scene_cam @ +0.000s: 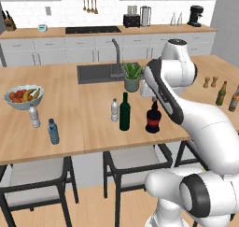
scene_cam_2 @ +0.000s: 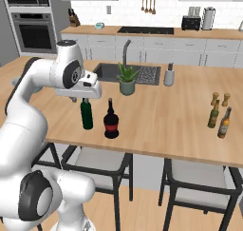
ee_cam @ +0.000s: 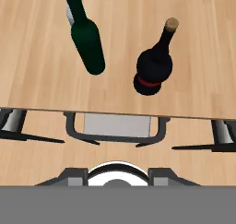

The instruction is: Move the plastic bottles in the middle to the plastics group, and the glass bottles in the middle to the glass group.

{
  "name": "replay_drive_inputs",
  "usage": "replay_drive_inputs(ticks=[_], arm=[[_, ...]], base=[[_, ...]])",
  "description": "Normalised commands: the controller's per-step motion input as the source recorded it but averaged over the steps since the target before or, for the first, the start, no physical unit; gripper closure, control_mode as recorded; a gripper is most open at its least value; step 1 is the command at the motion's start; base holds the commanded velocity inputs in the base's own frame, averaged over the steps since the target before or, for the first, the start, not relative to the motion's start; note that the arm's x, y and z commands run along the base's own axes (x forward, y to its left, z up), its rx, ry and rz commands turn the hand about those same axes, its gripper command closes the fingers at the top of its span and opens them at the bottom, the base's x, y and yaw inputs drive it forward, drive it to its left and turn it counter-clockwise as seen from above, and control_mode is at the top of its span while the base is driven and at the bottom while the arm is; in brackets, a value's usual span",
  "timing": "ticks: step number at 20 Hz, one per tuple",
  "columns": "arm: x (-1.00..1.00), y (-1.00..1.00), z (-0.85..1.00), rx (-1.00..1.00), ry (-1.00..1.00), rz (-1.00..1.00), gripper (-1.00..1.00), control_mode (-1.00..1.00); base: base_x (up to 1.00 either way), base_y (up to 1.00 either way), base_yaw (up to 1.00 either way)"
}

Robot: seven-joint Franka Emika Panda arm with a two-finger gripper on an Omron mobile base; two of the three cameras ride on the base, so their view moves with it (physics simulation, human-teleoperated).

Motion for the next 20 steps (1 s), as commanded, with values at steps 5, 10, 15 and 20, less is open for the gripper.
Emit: replay_drive_inputs(ticks=[5,10,15,20], arm=[[-0.05,-0.16,-0.11,0.01,0.00,0.00,-1.00,-1.00],[-0.02,-0.53,-0.08,0.11,0.00,-0.04,-1.00,-1.00],[0.56,-0.38,-0.07,0.01,0.05,-0.04,-1.00,-1.00],[0.88,-0.02,-0.10,0.00,0.03,-0.01,-1.00,-1.00]], base=[[0.00,0.00,0.00],[0.00,0.00,0.00],[0.00,0.00,0.00],[0.00,0.00,0.00]])
